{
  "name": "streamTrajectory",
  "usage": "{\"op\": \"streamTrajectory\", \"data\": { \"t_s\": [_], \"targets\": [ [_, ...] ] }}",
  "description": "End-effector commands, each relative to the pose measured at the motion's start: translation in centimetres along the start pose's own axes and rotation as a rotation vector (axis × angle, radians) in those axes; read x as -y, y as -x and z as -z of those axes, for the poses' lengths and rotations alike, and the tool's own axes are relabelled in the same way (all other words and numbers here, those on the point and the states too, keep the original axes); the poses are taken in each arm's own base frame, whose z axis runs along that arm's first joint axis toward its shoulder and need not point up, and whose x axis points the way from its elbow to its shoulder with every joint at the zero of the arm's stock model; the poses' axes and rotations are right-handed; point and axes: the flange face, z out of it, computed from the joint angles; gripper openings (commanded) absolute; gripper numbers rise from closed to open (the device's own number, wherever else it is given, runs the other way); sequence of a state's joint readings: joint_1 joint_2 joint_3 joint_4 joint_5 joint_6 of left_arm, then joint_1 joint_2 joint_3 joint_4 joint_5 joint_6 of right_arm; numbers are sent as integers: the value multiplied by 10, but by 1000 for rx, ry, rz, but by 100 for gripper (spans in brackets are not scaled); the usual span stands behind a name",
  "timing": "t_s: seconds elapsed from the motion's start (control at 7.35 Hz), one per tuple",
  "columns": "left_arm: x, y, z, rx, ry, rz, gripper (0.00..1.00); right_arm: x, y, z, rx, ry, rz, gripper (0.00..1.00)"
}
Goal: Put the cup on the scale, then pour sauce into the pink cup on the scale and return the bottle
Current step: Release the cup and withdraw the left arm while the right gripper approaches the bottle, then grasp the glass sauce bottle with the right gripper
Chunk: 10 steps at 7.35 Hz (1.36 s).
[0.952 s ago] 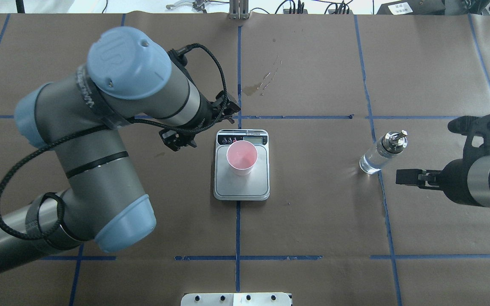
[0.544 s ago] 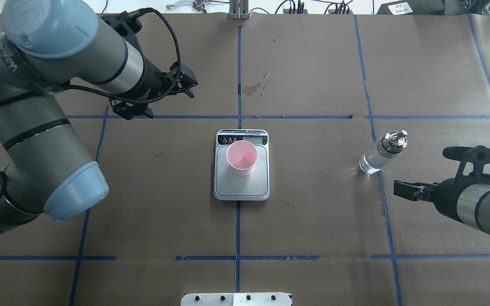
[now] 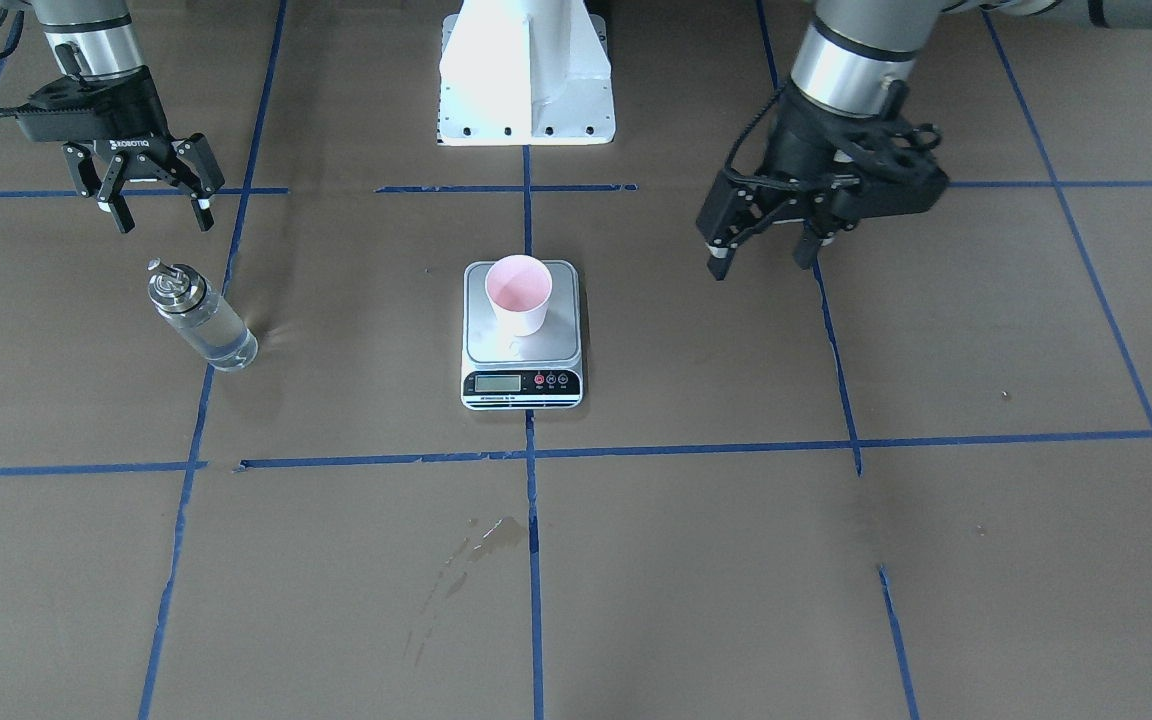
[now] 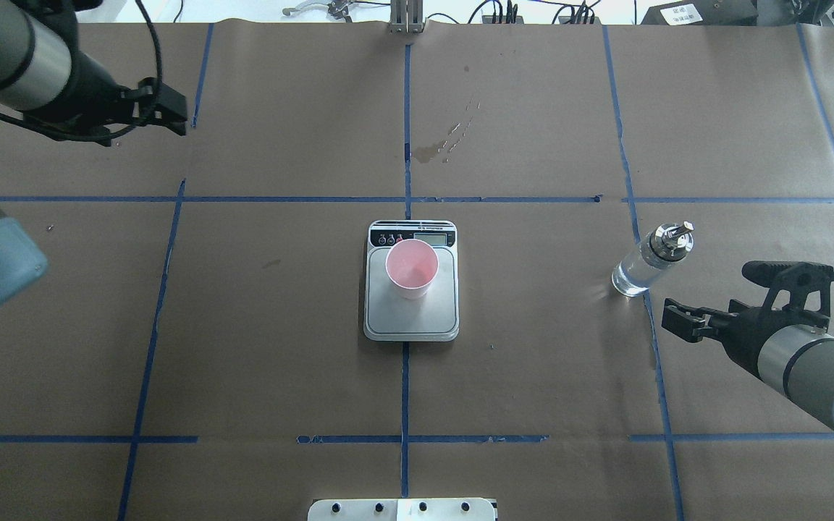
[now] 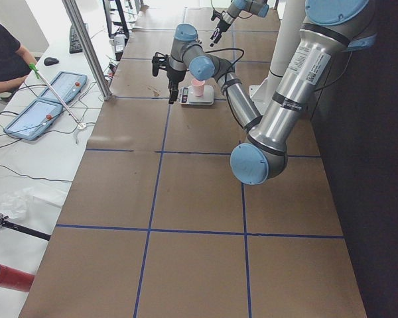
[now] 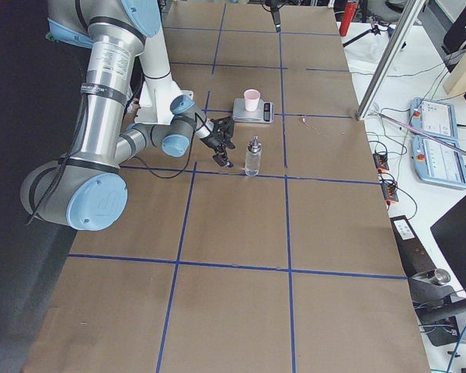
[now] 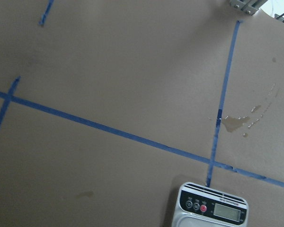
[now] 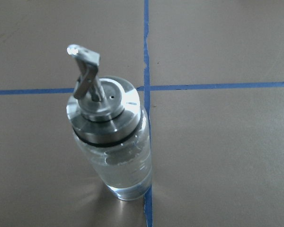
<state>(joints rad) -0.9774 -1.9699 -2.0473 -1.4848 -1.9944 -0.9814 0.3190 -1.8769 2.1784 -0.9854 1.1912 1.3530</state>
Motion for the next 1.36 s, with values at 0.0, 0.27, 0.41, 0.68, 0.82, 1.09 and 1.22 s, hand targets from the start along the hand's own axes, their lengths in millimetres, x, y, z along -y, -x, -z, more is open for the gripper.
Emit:
{"op": "streamTrajectory", "data": {
  "t_s": [0.0,0.27,0.41,0.68,0.82,1.09,1.22],
  "targets": [
    [27,107,16,99,-21,-180,100,-17,28,-21,14,-65,26,100],
    [36,165,18,162,-8,-283,100,-26,38,-43,-12,-155,55,100],
    [35,183,14,180,6,-309,100,-27,35,-49,-30,-179,63,100],
    [38,229,-1,210,17,-372,100,-32,29,-60,-54,-199,76,100],
    [43,253,-3,214,-6,-382,100,-32,36,-66,-53,-214,74,100],
    [45,260,-7,218,-5,-384,100,-36,49,-82,-56,-222,74,100],
    [46,261,-5,220,-8,-381,100,-36,47,-84,-62,-224,86,100]
  ]
}}
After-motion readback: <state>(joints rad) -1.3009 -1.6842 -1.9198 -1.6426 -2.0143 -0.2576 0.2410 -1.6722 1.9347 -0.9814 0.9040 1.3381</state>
